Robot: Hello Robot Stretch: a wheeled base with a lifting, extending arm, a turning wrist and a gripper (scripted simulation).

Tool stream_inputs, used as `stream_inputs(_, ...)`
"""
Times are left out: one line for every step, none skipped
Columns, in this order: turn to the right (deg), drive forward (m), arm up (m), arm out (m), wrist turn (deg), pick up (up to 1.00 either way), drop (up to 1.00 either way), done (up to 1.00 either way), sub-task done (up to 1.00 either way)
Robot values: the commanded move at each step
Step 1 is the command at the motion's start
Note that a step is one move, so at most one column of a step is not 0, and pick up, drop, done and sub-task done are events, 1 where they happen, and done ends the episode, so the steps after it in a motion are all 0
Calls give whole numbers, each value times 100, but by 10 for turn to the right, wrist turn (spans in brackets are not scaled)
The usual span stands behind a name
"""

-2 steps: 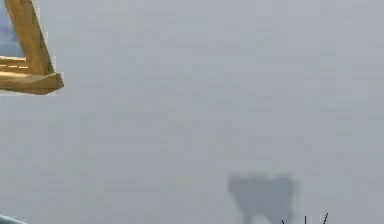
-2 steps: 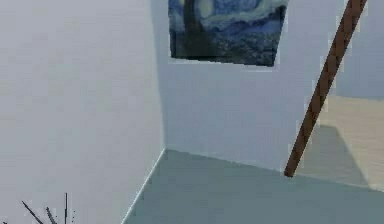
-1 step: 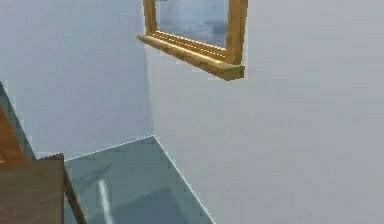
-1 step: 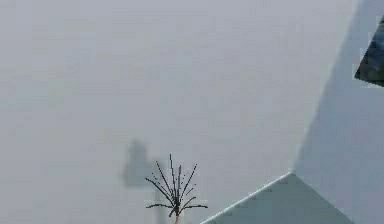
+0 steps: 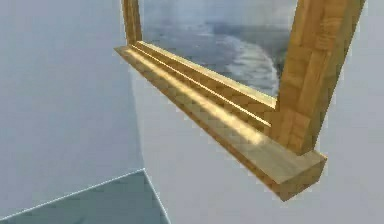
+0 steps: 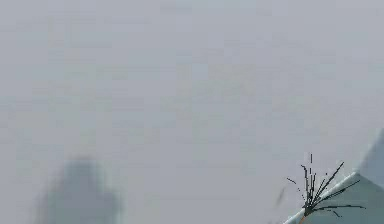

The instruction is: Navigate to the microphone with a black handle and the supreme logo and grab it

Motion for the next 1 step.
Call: stream_inputs(450, 0, 0, 0, 0, 0, 0, 0, 0)
